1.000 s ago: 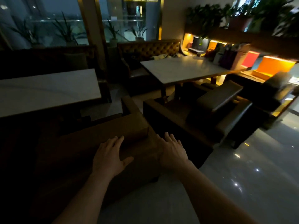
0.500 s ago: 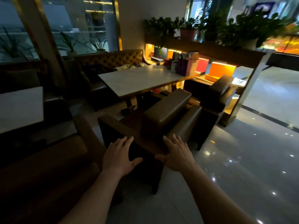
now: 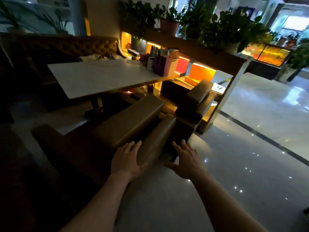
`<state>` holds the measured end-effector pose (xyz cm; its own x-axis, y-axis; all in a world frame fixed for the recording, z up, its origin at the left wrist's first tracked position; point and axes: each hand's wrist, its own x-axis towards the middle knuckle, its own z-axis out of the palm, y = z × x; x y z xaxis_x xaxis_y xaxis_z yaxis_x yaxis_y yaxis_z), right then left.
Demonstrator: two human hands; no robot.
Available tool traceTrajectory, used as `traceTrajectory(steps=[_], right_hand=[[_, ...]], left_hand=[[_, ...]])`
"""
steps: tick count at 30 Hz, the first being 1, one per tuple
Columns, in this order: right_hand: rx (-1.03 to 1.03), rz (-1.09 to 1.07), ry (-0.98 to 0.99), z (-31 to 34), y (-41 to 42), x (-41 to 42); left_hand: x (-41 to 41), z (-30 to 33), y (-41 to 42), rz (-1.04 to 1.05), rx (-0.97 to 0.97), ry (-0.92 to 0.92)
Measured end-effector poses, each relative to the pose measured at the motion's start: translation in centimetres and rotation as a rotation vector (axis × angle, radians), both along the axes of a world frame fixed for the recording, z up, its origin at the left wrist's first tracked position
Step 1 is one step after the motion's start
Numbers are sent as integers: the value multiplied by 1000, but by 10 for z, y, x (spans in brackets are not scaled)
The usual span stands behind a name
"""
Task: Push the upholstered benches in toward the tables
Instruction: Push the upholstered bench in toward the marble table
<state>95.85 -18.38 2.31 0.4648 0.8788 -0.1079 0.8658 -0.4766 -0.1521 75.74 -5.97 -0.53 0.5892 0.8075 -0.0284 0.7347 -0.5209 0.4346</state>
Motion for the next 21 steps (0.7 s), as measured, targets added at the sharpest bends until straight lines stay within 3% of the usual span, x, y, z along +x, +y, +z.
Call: traceTrajectory(steps=[14,21], right_hand=[[-92,192,57,-36,149,164],[-175,426,68,-88,249,232]], left_hand=[[144,-41,104,142,-140,44],[181,-99,136,379,-231,90]])
